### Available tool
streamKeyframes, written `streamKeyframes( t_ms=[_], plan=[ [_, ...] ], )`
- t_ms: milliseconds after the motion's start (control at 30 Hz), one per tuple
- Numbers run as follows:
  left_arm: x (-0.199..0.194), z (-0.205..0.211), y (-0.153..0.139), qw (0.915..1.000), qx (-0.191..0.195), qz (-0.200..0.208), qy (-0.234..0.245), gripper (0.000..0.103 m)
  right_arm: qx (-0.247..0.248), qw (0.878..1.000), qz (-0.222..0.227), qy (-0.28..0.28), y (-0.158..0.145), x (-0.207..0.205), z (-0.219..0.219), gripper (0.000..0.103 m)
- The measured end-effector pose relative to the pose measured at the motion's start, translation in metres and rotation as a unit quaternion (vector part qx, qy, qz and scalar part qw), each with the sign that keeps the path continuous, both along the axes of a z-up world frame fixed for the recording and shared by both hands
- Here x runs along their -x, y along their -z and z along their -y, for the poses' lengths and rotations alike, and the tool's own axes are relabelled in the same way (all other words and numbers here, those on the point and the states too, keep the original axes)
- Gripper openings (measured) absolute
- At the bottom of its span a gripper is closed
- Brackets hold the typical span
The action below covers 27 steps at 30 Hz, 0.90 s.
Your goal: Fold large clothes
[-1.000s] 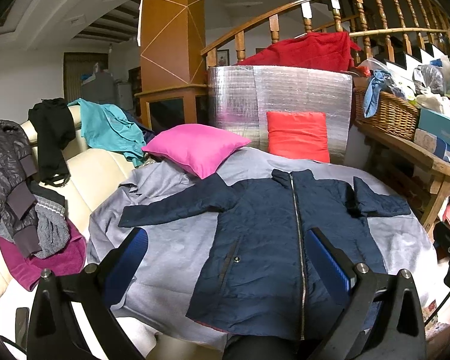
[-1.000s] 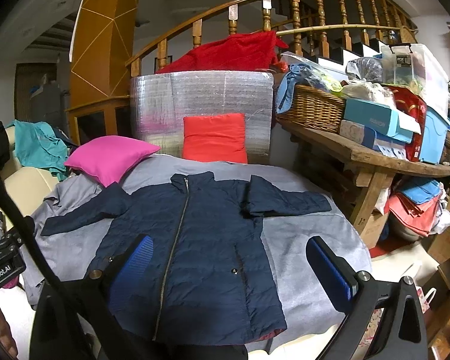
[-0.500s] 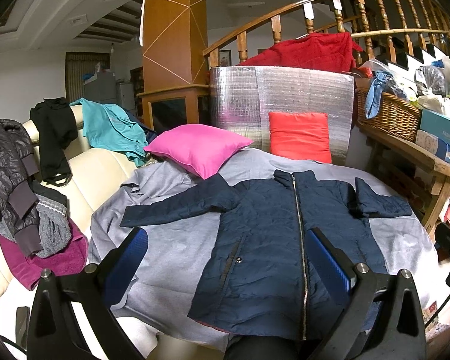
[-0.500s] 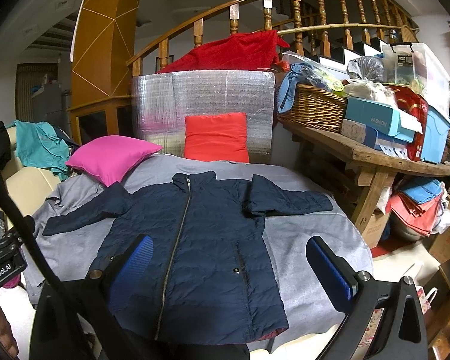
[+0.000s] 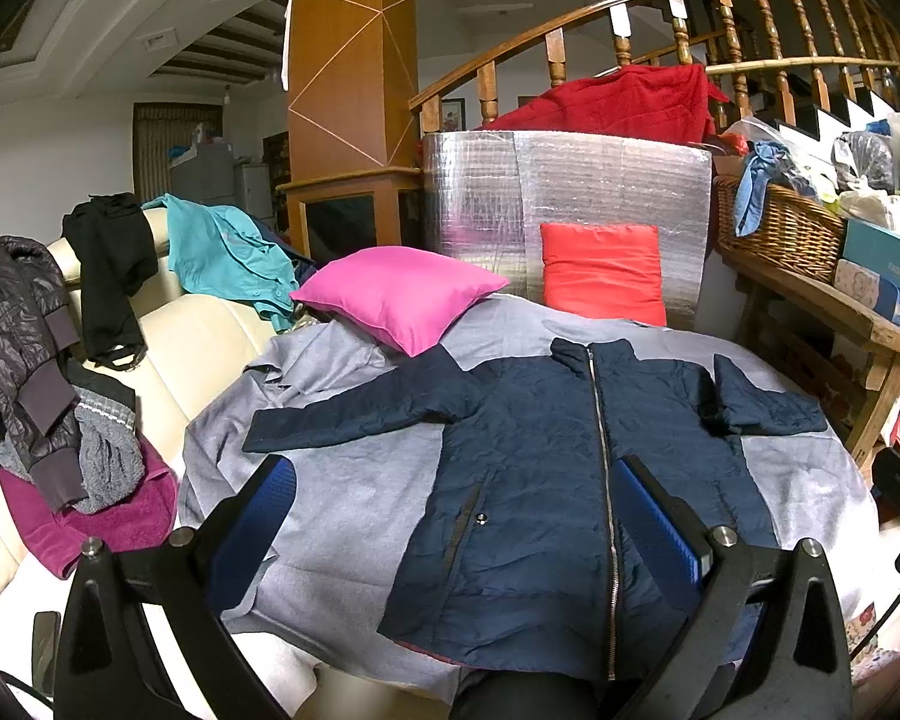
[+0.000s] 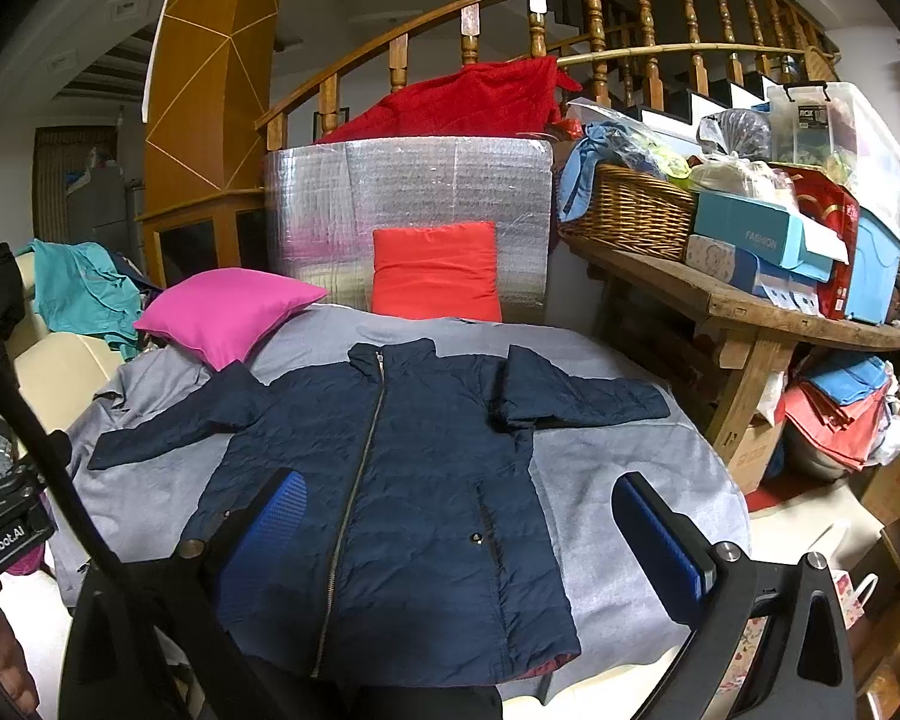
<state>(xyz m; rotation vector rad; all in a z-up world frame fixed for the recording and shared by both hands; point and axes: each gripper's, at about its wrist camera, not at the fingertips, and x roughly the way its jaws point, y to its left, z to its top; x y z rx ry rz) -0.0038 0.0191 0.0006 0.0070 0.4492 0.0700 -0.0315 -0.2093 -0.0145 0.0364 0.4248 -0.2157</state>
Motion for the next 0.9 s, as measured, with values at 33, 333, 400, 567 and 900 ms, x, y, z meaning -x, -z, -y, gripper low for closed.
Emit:
streamKeyframes(
  t_ms=[33, 333, 400, 567, 900],
  plan=[
    [0.0003, -0.0005, 0.0, 1.0, 0.0, 0.001, 0.0, 0.103, 0.0, 1.0, 0.0, 0.0, 0.0, -0.0001, -0.0002, 0.103],
    [0.0007, -0.002, 0.0005, 1.0, 0.0, 0.0, 0.0, 0.103, -0.003, 1.0, -0.001, 0.0, 0.0005, -0.0002, 0.0004, 0.103],
    [0.0006, -0.0027, 0.0003, 1.0, 0.0, -0.001, -0.001, 0.103, -0.002, 1.0, -0.002, 0.0, 0.0006, -0.0002, 0.0, 0.103],
    [0.0002, -0.003, 0.0004, 1.0, 0.0, -0.001, -0.002, 0.103, -0.003, 1.0, -0.003, -0.002, 0.0006, -0.001, 0.0002, 0.103],
    [-0.0019, -0.0049, 0.0016, 1.0, -0.001, -0.003, -0.003, 0.103, -0.003, 1.0, -0.005, -0.002, -0.0001, -0.0049, -0.0005, 0.103]
  ],
)
